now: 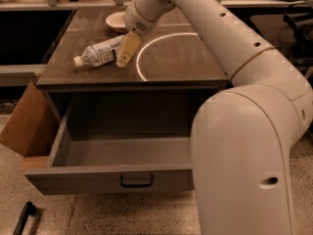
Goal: Place blue plastic bottle into top drawer
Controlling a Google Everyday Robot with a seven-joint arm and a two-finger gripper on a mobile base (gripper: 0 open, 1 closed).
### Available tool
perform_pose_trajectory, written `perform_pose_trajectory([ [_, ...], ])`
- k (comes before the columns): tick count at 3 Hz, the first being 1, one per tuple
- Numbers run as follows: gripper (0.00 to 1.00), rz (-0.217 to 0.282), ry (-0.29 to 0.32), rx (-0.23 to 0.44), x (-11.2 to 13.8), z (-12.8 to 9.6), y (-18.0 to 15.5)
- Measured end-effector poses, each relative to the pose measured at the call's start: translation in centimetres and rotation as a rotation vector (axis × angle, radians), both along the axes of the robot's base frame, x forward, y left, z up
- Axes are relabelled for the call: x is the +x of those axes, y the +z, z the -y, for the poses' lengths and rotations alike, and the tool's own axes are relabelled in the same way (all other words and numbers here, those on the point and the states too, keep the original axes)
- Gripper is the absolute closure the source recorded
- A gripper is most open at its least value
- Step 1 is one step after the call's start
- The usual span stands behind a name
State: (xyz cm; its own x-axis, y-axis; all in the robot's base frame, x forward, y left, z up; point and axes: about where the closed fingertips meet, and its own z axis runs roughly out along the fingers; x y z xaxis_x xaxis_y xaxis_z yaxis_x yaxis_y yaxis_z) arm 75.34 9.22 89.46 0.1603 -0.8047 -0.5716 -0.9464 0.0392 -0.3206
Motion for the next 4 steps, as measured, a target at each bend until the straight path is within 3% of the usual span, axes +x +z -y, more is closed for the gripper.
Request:
perform_pose_trajectory([
  [4,0.0,-0.071,0.057,0.029,1.2,-3.5,-2.8],
])
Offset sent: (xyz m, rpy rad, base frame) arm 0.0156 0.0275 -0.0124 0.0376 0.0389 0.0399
